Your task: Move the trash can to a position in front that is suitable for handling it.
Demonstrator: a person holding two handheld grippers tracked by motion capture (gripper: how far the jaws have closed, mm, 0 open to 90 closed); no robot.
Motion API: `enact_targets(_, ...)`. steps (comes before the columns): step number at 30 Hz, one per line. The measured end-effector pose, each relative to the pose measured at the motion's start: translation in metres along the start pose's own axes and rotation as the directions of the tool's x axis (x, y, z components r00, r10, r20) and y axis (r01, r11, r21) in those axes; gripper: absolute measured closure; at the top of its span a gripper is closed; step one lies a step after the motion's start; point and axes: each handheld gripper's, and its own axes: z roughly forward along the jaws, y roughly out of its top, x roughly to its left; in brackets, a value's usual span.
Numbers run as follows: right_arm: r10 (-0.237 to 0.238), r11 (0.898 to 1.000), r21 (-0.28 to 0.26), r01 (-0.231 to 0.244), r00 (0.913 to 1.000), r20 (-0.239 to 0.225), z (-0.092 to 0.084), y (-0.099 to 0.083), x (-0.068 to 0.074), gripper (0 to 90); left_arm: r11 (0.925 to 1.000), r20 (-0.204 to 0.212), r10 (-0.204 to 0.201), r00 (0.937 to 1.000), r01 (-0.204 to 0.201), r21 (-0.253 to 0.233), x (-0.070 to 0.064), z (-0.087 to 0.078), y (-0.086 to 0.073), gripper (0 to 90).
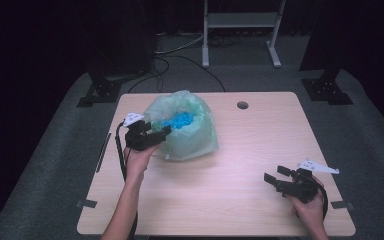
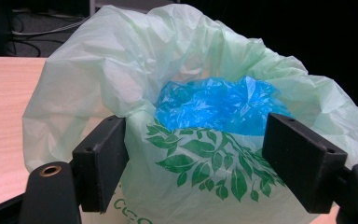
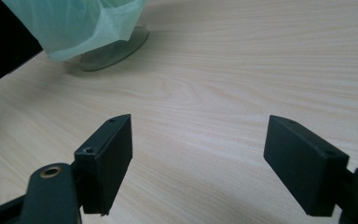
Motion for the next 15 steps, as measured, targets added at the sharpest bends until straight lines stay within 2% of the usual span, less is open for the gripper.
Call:
enact_targets(6,0.004,1.000,-0.004,-0.004,1.0000,0.005,0.002,0.000,0.002,23.2,0.9996,-0.011,0.027,0.9996,-0.027,-0.004,-0.008,-0.013,-0.007,22.6)
enact_targets(15,0.001,1.000,0.005,-0.001,1.0000,0.003,0.005,0.000,0.004,23.2,0.9986,0.025,0.045,0.9987,-0.045,0.026,-0.015,-0.027,-0.012,22.6)
